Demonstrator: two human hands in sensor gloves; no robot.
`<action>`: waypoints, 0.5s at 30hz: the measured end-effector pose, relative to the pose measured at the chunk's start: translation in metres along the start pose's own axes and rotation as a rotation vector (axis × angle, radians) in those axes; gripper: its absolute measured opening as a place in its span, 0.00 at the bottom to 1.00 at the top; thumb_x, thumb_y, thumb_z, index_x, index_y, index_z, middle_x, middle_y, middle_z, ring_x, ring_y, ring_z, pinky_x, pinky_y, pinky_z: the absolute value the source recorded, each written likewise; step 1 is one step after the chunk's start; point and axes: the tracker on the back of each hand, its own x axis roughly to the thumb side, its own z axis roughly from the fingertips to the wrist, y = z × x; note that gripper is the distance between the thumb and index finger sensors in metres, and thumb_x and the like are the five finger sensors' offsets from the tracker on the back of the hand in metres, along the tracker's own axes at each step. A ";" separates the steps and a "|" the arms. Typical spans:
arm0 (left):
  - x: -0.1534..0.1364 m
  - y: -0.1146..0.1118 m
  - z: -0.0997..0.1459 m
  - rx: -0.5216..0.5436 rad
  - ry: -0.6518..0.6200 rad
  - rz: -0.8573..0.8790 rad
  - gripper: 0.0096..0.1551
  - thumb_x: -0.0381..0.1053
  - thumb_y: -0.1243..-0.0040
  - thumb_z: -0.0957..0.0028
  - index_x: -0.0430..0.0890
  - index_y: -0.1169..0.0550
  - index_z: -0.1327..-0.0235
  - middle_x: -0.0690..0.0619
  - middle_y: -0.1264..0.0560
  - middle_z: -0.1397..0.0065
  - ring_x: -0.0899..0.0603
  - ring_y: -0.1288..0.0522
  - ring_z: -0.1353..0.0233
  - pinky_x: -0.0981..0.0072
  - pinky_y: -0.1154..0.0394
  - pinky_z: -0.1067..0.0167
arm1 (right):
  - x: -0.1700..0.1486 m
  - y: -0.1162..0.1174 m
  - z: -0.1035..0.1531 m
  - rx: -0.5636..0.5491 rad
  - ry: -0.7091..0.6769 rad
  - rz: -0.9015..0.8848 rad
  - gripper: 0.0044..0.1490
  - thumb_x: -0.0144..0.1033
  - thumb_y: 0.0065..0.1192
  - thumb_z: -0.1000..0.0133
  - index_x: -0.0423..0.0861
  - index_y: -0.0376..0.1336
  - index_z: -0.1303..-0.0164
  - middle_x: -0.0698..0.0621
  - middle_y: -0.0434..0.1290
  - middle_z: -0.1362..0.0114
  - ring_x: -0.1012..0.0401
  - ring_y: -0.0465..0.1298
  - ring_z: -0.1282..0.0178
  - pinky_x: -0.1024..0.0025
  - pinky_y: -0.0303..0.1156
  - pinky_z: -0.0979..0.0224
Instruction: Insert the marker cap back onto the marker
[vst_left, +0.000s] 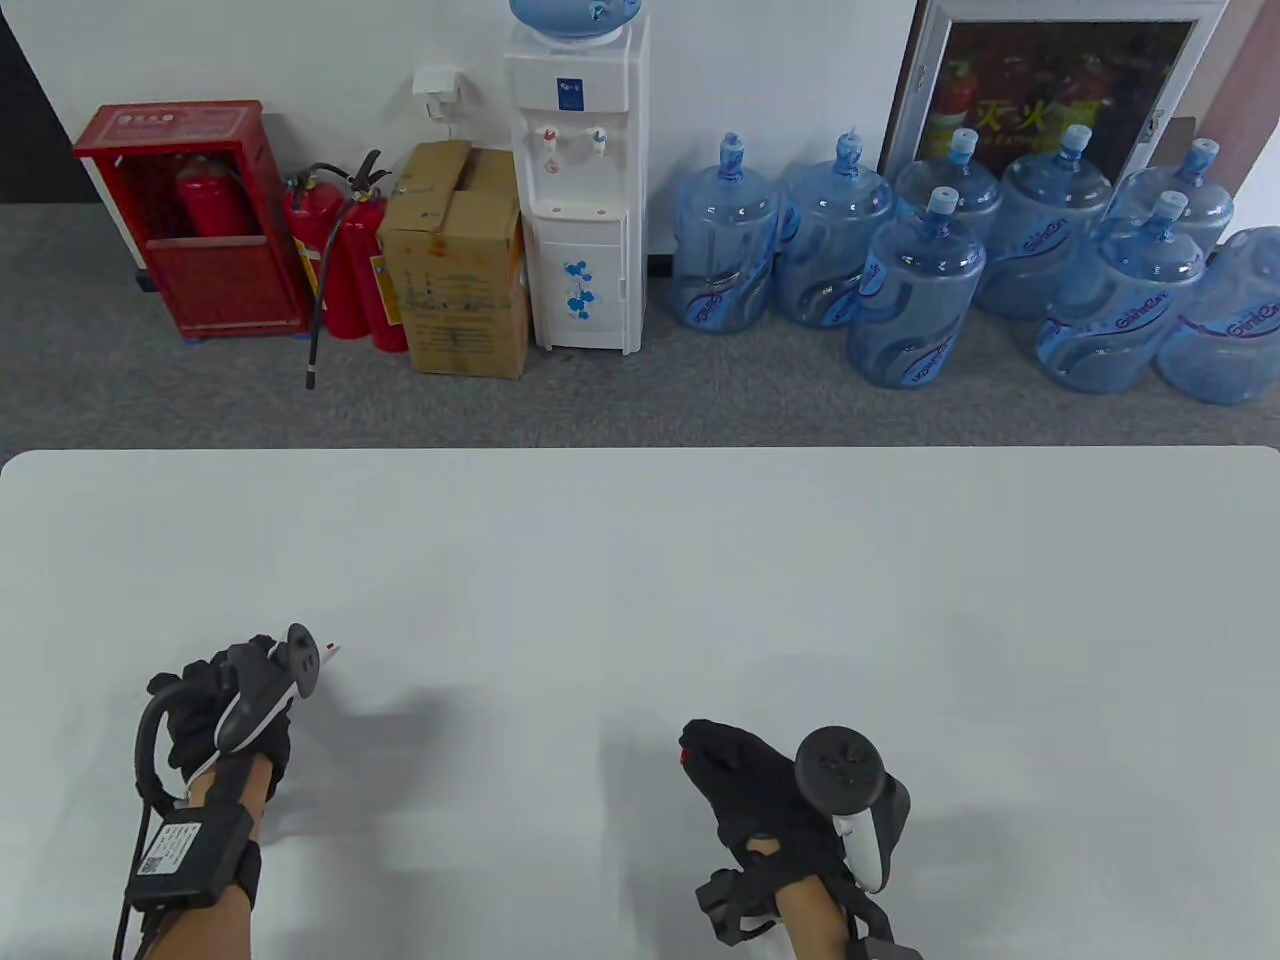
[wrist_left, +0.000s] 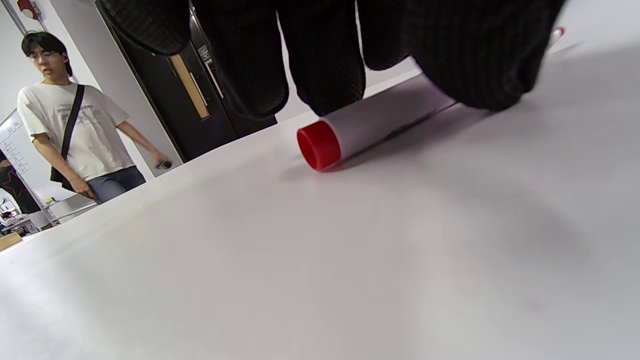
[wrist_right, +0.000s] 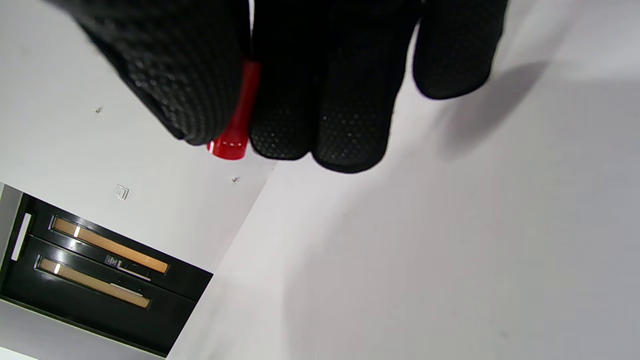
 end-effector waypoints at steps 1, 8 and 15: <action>0.000 -0.001 -0.001 -0.001 -0.004 -0.001 0.39 0.61 0.34 0.56 0.62 0.32 0.28 0.56 0.22 0.24 0.40 0.21 0.23 0.34 0.36 0.27 | 0.000 0.000 0.000 0.002 0.000 0.002 0.26 0.49 0.71 0.53 0.61 0.72 0.43 0.57 0.81 0.39 0.58 0.84 0.42 0.45 0.72 0.28; 0.001 0.001 0.000 -0.013 -0.003 -0.016 0.31 0.60 0.35 0.56 0.63 0.23 0.35 0.57 0.19 0.27 0.42 0.20 0.24 0.35 0.35 0.27 | 0.000 0.001 0.000 0.011 0.003 0.009 0.27 0.49 0.71 0.53 0.61 0.72 0.42 0.57 0.81 0.39 0.58 0.84 0.42 0.45 0.72 0.28; 0.009 0.005 0.005 0.056 -0.029 -0.100 0.25 0.60 0.34 0.57 0.63 0.18 0.43 0.60 0.14 0.36 0.45 0.15 0.30 0.37 0.33 0.28 | 0.001 0.001 -0.001 0.016 0.005 0.013 0.27 0.49 0.71 0.53 0.60 0.71 0.42 0.57 0.81 0.39 0.58 0.84 0.42 0.45 0.72 0.28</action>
